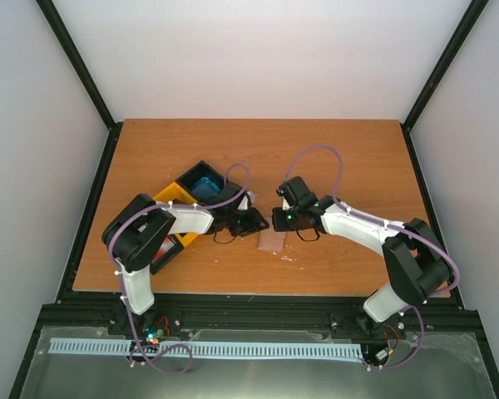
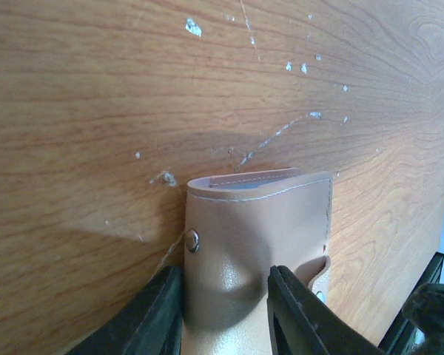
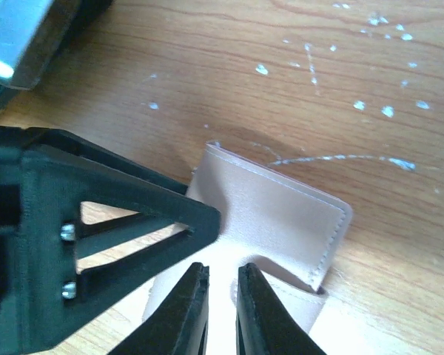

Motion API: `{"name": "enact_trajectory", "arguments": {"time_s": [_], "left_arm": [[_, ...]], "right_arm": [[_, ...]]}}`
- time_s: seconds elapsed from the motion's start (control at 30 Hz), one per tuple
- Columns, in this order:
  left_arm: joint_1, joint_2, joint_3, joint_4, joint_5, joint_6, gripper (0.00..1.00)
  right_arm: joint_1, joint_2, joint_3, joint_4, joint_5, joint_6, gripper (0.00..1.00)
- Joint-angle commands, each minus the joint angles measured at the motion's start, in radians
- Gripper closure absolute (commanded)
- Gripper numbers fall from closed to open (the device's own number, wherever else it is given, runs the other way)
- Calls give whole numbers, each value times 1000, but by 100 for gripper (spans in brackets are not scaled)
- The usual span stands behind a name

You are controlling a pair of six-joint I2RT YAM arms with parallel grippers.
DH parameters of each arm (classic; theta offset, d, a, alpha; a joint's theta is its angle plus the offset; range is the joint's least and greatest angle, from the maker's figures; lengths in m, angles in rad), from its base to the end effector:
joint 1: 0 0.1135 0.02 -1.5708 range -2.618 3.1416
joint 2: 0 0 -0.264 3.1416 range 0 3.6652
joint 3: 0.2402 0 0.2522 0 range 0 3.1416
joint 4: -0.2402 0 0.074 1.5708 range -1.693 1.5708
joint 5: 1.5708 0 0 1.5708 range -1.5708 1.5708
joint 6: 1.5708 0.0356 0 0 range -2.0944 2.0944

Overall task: Put the credit cards into the card holder
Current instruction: Close the card holder at the center of the board.

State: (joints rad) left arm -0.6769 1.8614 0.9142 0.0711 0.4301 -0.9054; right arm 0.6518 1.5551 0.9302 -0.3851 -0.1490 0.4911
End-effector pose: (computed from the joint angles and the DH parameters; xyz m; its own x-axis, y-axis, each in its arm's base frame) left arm 0.2678 -0.2342 0.1209 -0.9813 -0.1287 -0.1432 0.0088 0.7128 -0.7014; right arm 0.2414 0.1909 0.1903 -0.9062 -0.1048 -0.4097 -0.2668 0.8933 0.3617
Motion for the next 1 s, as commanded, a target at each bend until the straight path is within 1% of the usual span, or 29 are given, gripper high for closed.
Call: {"name": "enact_trajectory", "arguments": {"time_s": [0.0,0.2,0.37,0.7,0.97], "left_arm": [[-13,31,-41,-123,-18,6,65],[-13,38,-46,-117,-9,6,65],[-12,45,-44,-115,-5,8,65],[-13,54,-41,-114,-3,10,65],[-13,59,-40,-112,3,12,65]], "right_arm": [[6,-6,-20,-58,58,50,87],[6,8,-50,-23,2,108,89],[5,37,-51,-9,-12,130,89],[-1,49,-50,13,-12,140,86],[-9,56,-59,12,-10,163,86]]}}
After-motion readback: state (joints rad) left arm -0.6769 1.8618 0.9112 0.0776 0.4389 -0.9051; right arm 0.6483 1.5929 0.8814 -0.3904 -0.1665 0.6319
